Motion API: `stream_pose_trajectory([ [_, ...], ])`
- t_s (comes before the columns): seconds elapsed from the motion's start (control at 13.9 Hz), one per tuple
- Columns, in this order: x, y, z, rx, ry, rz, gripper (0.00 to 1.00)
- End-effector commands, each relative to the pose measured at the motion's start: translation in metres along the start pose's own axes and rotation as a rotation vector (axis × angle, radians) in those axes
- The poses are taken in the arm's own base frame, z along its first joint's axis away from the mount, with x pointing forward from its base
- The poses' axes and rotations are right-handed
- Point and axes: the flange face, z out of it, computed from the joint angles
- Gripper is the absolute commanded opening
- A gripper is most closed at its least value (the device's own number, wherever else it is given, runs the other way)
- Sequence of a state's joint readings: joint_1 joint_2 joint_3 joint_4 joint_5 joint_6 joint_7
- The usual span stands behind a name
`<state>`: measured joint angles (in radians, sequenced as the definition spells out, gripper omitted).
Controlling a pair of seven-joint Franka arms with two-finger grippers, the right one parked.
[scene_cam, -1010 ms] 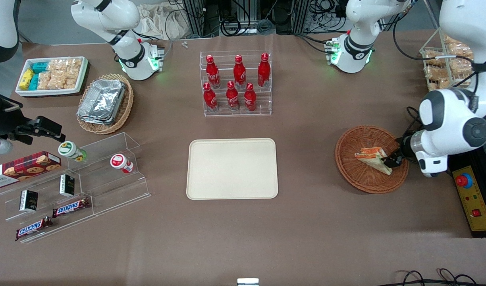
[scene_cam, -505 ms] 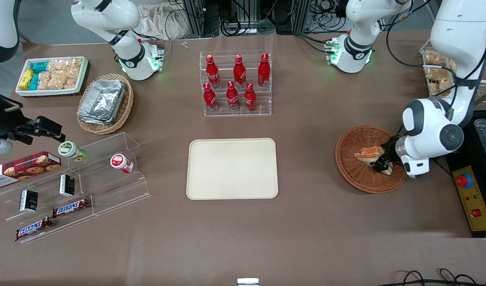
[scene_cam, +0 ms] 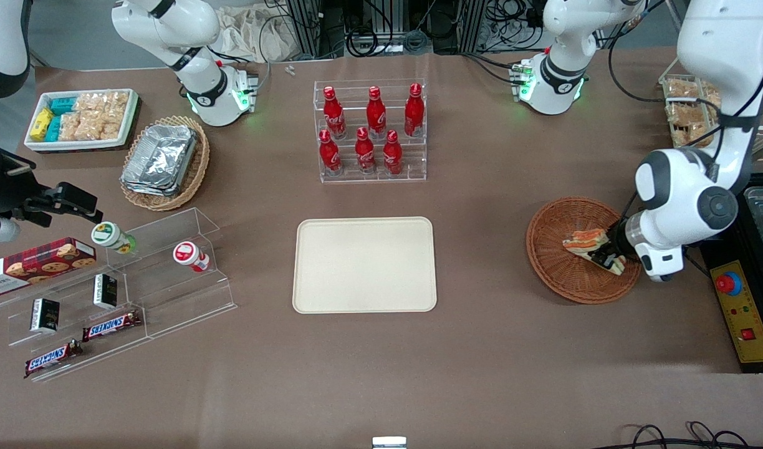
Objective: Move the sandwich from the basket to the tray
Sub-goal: 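Lift the sandwich and carry it with the left gripper over the tray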
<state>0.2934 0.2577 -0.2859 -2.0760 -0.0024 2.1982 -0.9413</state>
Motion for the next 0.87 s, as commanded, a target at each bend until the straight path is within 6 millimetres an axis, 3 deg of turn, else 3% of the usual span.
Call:
stream_pose_trajectory([
  [0.0, -0.043, 0.022, -0.096, 0.067, -0.013, 0.089, 0.0],
  [0.14, -0.087, 0.048, -0.135, 0.109, -0.038, 0.2, 0.0],
  [0.36, -0.174, 0.084, -0.143, 0.111, -0.039, 0.513, 0.0],
  [0.51, -0.245, 0.114, -0.126, 0.112, -0.014, 0.665, 0.0],
  [0.58, -0.271, 0.128, -0.108, 0.114, 0.002, 0.73, 0.0],
  [0.79, -0.324, 0.164, -0.054, 0.079, 0.02, 0.89, 0.0],
])
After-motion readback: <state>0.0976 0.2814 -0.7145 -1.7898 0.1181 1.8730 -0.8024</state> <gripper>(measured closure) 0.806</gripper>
